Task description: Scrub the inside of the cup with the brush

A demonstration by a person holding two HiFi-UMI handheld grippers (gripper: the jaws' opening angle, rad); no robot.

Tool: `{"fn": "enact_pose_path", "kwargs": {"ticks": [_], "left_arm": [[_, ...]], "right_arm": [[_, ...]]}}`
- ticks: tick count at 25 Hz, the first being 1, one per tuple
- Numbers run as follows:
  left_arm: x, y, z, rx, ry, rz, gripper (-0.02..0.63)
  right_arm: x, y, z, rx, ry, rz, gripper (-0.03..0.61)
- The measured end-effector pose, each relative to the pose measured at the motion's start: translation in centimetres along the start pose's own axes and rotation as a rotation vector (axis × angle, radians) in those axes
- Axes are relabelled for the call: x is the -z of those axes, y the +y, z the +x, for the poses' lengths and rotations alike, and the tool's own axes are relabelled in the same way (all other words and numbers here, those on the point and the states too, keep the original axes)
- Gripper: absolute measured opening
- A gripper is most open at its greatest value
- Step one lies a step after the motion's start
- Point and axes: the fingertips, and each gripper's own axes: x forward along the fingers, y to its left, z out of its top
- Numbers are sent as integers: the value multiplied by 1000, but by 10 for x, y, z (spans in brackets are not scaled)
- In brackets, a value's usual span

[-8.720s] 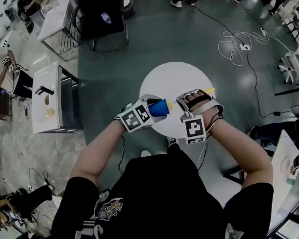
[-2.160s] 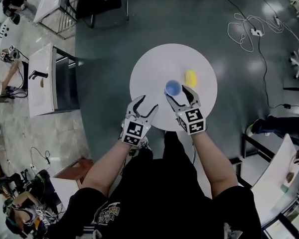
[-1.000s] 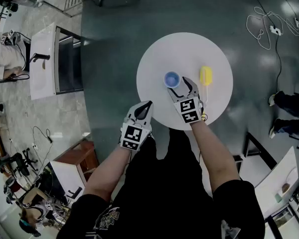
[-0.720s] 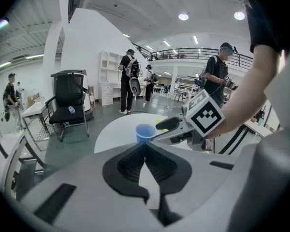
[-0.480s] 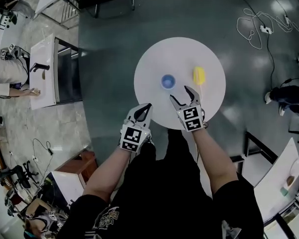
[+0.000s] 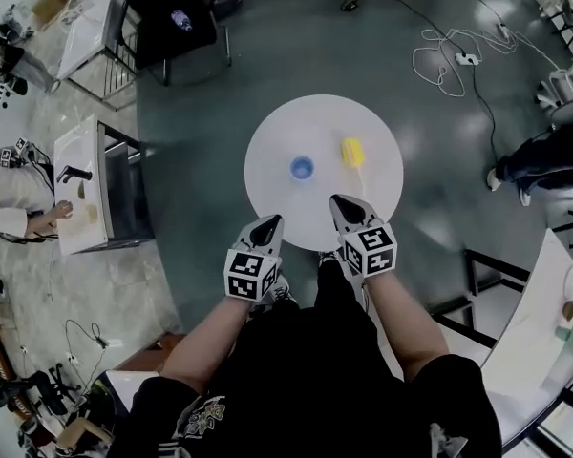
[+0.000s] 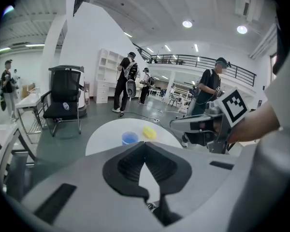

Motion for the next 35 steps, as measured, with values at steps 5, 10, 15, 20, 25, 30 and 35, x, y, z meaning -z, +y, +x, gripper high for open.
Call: {"fn": "enact_pose_path", "kwargs": {"ticks": [5,10,15,20,25,30,35], "left_arm": [[-15,-21,-17,49,-16,2,8],[-21,-34,-45,90,-27,-2,8],[-18,-41,-76,143,-24,-3,8],[-2,-42,-96,170,-1,-18,7],[3,-52,-104,206,10,-8,8],[-3,-57,-106,235,-9,10,8],[-4,-61,-107,251,-11,14,8]], "right_arm": [[-24,18,-42,44,-75,68,23],[-31,47,-79,87,-117,113,23],[-28,84,-102,121,-149,156,23],[-18,114,-112,134,-154,171,23],[-7,123,-121,156,-145,190,23],[2,129,-121,172,-137,204,23],[6,132,-122,177,-126,201,23]]}}
